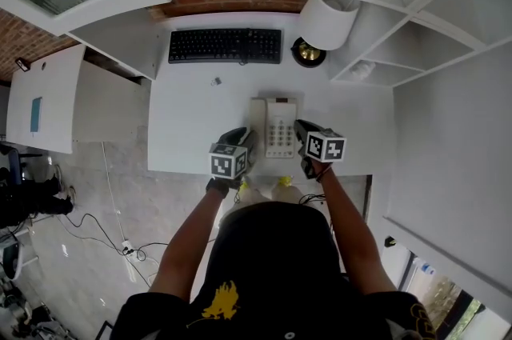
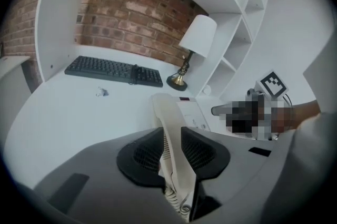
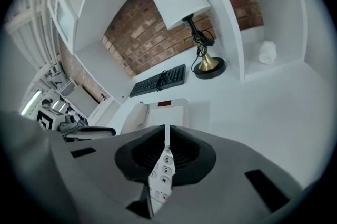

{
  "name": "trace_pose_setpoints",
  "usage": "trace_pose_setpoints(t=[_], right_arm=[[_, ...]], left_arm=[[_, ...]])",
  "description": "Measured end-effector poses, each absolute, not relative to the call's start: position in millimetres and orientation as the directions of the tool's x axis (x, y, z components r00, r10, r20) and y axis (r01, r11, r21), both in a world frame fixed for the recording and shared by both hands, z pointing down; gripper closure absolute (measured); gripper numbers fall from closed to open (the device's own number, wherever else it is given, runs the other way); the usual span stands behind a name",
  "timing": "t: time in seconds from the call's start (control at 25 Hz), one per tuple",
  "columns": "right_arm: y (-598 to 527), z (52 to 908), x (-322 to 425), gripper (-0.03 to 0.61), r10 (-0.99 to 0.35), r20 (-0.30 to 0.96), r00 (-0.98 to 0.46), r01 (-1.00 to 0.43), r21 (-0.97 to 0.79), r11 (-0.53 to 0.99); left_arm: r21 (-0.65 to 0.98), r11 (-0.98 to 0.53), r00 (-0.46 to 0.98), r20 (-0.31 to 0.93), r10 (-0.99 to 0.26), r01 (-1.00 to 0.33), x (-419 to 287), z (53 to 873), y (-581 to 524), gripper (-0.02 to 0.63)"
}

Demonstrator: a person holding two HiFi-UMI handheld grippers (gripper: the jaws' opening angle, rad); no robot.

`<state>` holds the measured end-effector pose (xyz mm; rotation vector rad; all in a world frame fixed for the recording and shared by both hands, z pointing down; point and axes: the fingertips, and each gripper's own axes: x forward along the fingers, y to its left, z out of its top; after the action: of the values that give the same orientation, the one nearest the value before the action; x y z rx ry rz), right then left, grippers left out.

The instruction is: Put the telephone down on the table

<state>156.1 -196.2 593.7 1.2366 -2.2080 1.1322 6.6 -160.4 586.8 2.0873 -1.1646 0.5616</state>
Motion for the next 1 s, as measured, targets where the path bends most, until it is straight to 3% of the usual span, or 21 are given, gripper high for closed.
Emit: trace_pose_setpoints(t=[0.24,0.6,1.0], right_arm=[[-193,556,143,0.582,-0.601,0.597,-0.531,-0.843,-0.299,0.448],[-182,516,133,0.583,-0.611,0.526,-0.592,-0.791,-0.236,0.564],[-181,466,132,0.583,-0.698,0.445,-0.56,-0.808,-0.107,0.58]], left_arm=[[0.33,-0.365,0.492,0.568,-0.66,-0.87,-7,558,-162,0.595],[0.243,-0.447,0.505,0.518,-0.691,-0.861,4,521,-158,0.595],[0.212,-0.484,0.526,0.431,-0.733,-0.849,7,476,-155,0.597]])
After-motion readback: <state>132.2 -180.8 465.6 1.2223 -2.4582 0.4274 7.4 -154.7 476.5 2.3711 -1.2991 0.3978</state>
